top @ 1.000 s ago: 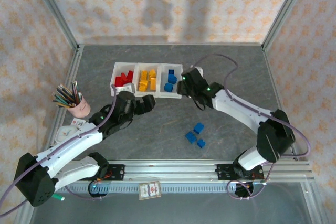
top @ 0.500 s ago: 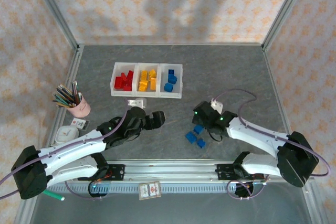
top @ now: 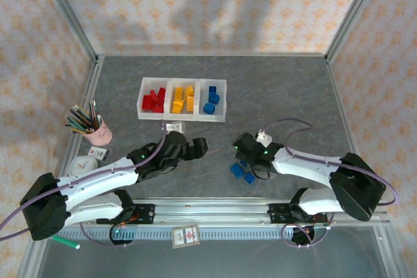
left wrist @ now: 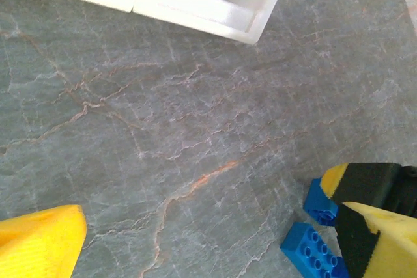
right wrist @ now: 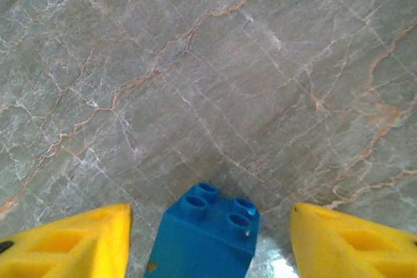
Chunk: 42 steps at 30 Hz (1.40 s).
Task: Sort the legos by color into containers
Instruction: Pick up the lego from the bottom-center of the table, then place the lego in the container.
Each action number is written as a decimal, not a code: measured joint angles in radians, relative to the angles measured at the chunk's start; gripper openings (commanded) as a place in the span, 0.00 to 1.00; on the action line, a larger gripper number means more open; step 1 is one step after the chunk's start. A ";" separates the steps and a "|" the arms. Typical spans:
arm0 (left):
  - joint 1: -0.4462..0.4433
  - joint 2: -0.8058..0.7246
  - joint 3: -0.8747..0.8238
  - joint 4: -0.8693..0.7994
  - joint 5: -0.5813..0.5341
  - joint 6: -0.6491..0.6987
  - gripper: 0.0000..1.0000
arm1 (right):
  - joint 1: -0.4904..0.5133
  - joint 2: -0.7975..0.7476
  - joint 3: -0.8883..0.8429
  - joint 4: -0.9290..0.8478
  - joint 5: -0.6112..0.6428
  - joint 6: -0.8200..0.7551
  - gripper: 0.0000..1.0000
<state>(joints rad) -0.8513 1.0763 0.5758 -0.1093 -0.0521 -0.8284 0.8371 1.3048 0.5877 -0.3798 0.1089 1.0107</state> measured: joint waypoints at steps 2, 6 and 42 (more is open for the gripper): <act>0.000 0.001 0.013 -0.003 -0.009 0.005 0.99 | 0.000 0.018 0.005 0.011 0.001 -0.003 0.52; 0.000 -0.001 0.018 -0.008 -0.020 0.008 0.99 | 0.000 0.045 0.018 0.019 0.001 -0.018 0.44; 0.224 -0.132 0.032 -0.111 -0.082 0.062 0.99 | -0.064 0.514 0.801 -0.050 0.090 -0.469 0.35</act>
<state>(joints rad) -0.6270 0.9447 0.6083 -0.2203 -0.1341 -0.7666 0.7734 1.8191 1.3888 -0.4301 0.1986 0.5415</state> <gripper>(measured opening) 0.992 0.352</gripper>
